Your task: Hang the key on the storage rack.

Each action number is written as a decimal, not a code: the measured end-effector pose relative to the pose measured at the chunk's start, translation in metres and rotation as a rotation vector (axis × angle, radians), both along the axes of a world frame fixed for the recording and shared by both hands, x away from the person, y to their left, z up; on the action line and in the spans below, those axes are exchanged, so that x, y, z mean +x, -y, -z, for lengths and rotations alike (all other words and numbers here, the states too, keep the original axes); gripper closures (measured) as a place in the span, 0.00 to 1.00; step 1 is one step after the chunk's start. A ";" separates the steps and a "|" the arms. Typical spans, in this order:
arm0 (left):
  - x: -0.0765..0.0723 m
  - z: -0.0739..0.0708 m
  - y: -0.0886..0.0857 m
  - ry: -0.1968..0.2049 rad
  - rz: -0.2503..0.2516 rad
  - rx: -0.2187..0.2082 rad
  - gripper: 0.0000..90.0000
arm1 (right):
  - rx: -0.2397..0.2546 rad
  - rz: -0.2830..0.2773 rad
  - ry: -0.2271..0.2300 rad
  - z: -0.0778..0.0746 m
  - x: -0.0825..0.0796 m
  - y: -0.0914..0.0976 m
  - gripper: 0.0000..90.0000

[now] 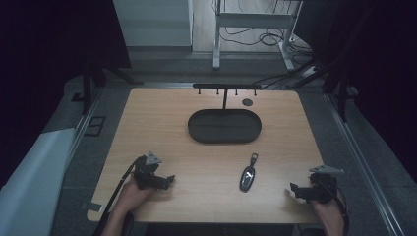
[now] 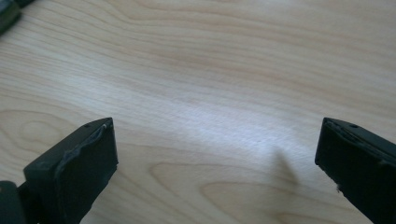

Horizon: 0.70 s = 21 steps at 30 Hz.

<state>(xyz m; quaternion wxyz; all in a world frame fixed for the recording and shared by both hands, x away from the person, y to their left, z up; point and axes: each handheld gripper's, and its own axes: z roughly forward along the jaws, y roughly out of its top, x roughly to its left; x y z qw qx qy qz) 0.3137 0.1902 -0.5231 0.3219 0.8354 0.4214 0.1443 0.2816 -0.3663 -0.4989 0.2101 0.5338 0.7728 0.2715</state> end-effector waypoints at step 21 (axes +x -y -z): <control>0.000 0.000 0.000 0.001 -0.003 -0.005 0.00 | 0.080 -0.018 -0.060 0.005 0.002 0.002 0.04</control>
